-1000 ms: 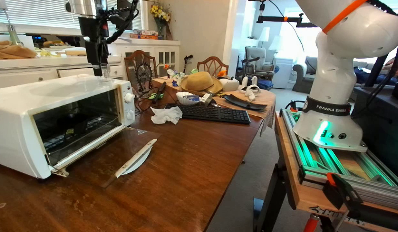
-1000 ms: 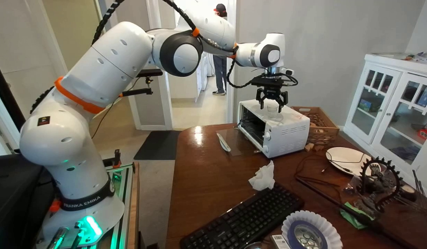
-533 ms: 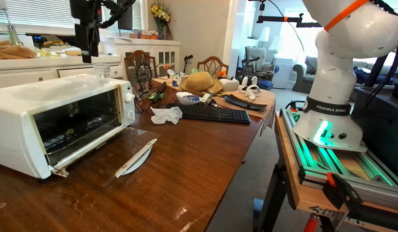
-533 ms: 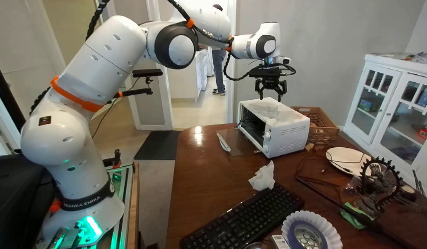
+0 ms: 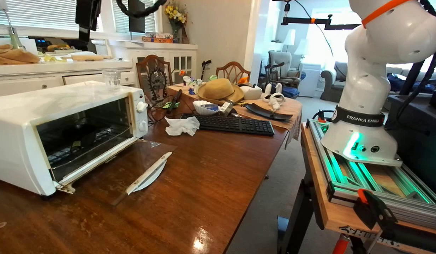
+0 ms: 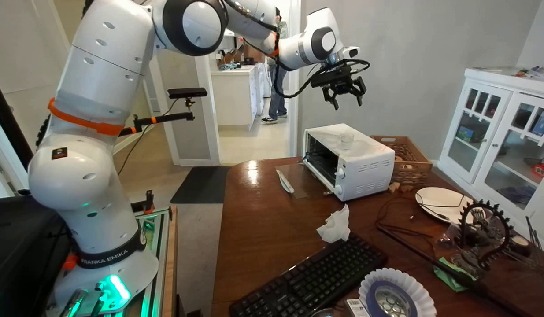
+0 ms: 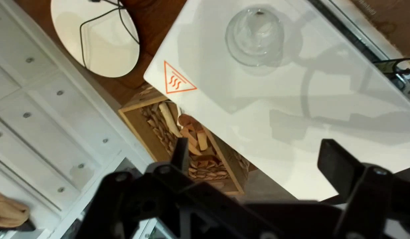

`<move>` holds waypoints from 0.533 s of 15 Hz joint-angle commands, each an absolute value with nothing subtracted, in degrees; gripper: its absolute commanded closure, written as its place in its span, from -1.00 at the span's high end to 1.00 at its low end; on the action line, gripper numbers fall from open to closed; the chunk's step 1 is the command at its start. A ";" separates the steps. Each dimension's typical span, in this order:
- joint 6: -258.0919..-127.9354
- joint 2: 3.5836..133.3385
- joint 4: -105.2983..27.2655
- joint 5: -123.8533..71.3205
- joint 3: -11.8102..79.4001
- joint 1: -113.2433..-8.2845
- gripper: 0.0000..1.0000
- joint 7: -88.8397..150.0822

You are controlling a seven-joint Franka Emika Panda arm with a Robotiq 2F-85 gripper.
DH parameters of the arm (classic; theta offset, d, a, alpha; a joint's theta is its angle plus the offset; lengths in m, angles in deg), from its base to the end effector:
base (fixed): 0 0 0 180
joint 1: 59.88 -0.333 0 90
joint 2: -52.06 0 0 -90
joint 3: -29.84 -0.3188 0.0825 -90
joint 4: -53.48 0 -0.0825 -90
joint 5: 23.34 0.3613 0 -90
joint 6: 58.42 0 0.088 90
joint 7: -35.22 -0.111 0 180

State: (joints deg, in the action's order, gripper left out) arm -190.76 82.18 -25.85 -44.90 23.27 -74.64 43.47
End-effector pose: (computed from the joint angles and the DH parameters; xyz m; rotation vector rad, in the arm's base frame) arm 0.6838 0.2382 0.4597 2.6854 0.9602 0.6226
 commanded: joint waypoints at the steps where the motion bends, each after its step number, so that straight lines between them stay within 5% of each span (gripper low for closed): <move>1: -191.20 81.65 -26.54 -44.73 23.92 -75.22 1.00 43.37; 8: -196.30 80.19 -31.41 -45.27 24.61 -74.78 1.00 41.22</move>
State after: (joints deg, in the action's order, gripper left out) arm -191.77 81.79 -26.38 -45.04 23.58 -74.71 43.19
